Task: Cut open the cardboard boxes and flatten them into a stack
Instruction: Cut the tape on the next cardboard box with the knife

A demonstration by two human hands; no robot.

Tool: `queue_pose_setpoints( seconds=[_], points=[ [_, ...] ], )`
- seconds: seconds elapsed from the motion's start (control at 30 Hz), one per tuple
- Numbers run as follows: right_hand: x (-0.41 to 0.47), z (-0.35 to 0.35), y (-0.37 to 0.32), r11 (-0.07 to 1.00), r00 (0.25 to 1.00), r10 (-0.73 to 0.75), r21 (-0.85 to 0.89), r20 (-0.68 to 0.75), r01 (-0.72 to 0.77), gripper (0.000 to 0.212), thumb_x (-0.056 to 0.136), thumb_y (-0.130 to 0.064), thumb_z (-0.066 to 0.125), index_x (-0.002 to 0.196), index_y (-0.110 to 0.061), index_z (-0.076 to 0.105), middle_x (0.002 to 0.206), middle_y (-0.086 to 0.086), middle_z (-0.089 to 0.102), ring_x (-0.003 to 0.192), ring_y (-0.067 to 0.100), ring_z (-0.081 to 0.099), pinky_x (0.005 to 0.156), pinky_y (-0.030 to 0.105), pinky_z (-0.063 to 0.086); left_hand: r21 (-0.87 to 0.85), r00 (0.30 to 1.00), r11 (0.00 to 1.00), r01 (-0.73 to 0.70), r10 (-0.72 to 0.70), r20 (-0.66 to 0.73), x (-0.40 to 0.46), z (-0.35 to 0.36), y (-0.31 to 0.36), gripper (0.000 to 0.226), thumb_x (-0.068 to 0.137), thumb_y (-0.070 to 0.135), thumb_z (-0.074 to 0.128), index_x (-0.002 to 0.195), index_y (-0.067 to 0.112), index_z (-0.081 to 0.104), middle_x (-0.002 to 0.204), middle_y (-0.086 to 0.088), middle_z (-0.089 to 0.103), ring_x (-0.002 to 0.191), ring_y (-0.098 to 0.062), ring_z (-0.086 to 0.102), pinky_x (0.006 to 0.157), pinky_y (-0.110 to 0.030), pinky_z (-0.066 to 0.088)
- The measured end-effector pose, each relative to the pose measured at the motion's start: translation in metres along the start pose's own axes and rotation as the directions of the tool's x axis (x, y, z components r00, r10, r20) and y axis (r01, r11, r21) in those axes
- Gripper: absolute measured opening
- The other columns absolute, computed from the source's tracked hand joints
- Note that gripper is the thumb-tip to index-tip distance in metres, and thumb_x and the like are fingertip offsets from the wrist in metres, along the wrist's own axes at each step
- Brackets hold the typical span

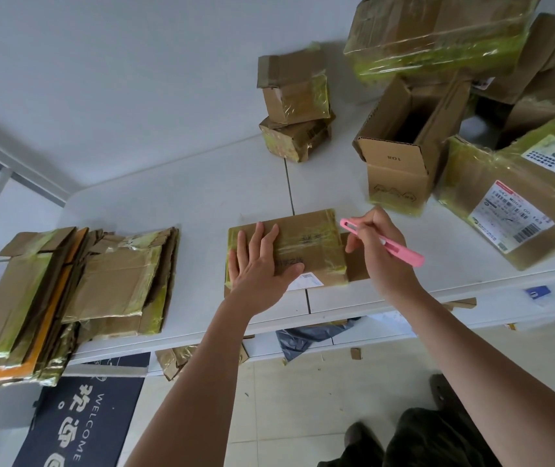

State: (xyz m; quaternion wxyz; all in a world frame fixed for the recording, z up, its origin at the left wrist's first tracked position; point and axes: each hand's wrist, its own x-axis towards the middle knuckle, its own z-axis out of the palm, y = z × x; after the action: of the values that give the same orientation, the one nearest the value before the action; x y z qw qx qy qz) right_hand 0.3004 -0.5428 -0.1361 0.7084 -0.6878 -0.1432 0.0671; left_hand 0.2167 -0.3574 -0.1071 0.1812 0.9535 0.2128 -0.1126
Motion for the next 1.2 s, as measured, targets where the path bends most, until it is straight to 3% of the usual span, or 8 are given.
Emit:
queue_pose_setpoints(
  seconds=[0.27, 0.37, 0.5, 0.6, 0.7, 0.93, 1.07, 1.2],
  points=[
    [-0.030, -0.001, -0.004, 1.000, 1.000, -0.015, 0.017, 0.018, 0.014, 0.018, 0.098, -0.007, 0.043, 0.080, -0.008, 0.047, 0.065, 0.012, 0.058, 0.062, 0.017, 0.057, 0.065, 0.019, 0.048, 0.001, 1.000, 1.000, -0.006, 0.006, 0.005, -0.002, 0.000, 0.000, 0.083, 0.094, 0.058, 0.048, 0.156, 0.035, -0.002, 0.163, 0.012, -0.017, 0.148, -0.017, -0.026, 0.120, -0.042, -0.016],
    [-0.036, -0.007, -0.004, 0.996, 0.997, -0.062, -0.067, 0.039, 0.065, 0.017, 0.096, -0.013, 0.042, 0.079, -0.008, 0.042, 0.061, 0.008, 0.047, 0.053, 0.016, 0.045, 0.058, 0.036, 0.046, 0.012, 1.000, 1.000, -0.013, 0.013, 0.013, -0.001, 0.000, 0.000, 0.083, 0.094, 0.059, 0.048, 0.156, 0.035, -0.003, 0.163, 0.012, -0.018, 0.148, -0.017, -0.027, 0.119, -0.042, -0.017],
    [-0.054, -0.017, 0.002, 0.989, 0.994, -0.070, -0.122, 0.085, 0.081, 0.020, 0.098, -0.022, 0.042, 0.079, -0.017, 0.040, 0.059, 0.008, 0.041, 0.050, 0.029, 0.038, 0.067, 0.062, 0.046, 0.018, 1.000, 1.000, -0.009, 0.009, 0.022, 0.001, -0.001, -0.001, 0.083, 0.095, 0.059, 0.047, 0.156, 0.036, -0.004, 0.163, 0.012, -0.018, 0.147, -0.017, -0.027, 0.119, -0.041, -0.018],
    [-0.066, -0.025, -0.001, 0.988, 0.988, -0.076, -0.122, 0.138, 0.093, 0.026, 0.095, -0.034, 0.041, 0.079, -0.014, 0.042, 0.059, 0.006, 0.046, 0.050, 0.029, 0.042, 0.061, 0.052, 0.048, 0.022, 1.000, 1.000, -0.010, 0.010, 0.016, 0.001, 0.000, -0.001, 0.083, 0.094, 0.059, 0.047, 0.156, 0.036, -0.003, 0.163, 0.012, -0.017, 0.148, -0.017, -0.026, 0.119, -0.041, -0.018],
    [-0.055, -0.029, -0.011, 0.993, 0.983, -0.095, -0.048, 0.154, 0.104, 0.024, 0.094, -0.027, 0.045, 0.078, -0.009, 0.047, 0.062, 0.009, 0.050, 0.056, 0.031, 0.047, 0.066, 0.040, 0.049, 0.015, 1.000, 1.000, -0.012, 0.012, -0.003, 0.001, 0.000, -0.001, 0.082, 0.094, 0.059, 0.048, 0.156, 0.036, 0.000, 0.163, 0.012, -0.015, 0.148, -0.016, -0.024, 0.120, -0.041, -0.016],
    [-0.015, -0.010, -0.008, 0.978, 0.984, -0.146, -0.134, 0.107, 0.159, 0.022, 0.100, -0.014, 0.043, 0.085, 0.002, 0.045, 0.065, 0.014, 0.050, 0.054, 0.026, 0.045, 0.049, 0.034, 0.038, -0.015, 1.000, 1.000, -0.010, 0.010, -0.010, 0.001, 0.000, 0.000, 0.081, 0.093, 0.058, 0.051, 0.155, 0.036, 0.003, 0.163, 0.013, -0.013, 0.148, -0.015, -0.023, 0.119, -0.039, -0.017],
    [-0.017, -0.011, -0.009, 0.960, 0.967, -0.188, -0.174, 0.173, 0.218, 0.021, 0.099, -0.015, 0.042, 0.084, 0.000, 0.042, 0.062, 0.017, 0.047, 0.049, 0.021, 0.040, 0.048, 0.015, 0.032, -0.013, 1.000, 1.000, -0.012, 0.012, -0.007, 0.002, -0.001, 0.000, 0.082, 0.093, 0.057, 0.051, 0.156, 0.036, 0.002, 0.163, 0.012, -0.013, 0.148, -0.016, -0.024, 0.119, -0.040, -0.017],
    [-0.030, -0.016, -0.012, 0.949, 0.959, -0.196, -0.207, 0.205, 0.238, 0.018, 0.099, -0.009, 0.043, 0.083, 0.000, 0.042, 0.057, 0.003, 0.040, 0.046, 0.005, 0.036, 0.052, 0.005, 0.033, -0.015, 1.000, 1.000, -0.027, 0.027, -0.004, 0.001, -0.001, -0.002, 0.083, 0.093, 0.057, 0.052, 0.156, 0.036, 0.002, 0.164, 0.012, -0.014, 0.148, -0.017, -0.024, 0.120, -0.041, -0.016]
  ],
)
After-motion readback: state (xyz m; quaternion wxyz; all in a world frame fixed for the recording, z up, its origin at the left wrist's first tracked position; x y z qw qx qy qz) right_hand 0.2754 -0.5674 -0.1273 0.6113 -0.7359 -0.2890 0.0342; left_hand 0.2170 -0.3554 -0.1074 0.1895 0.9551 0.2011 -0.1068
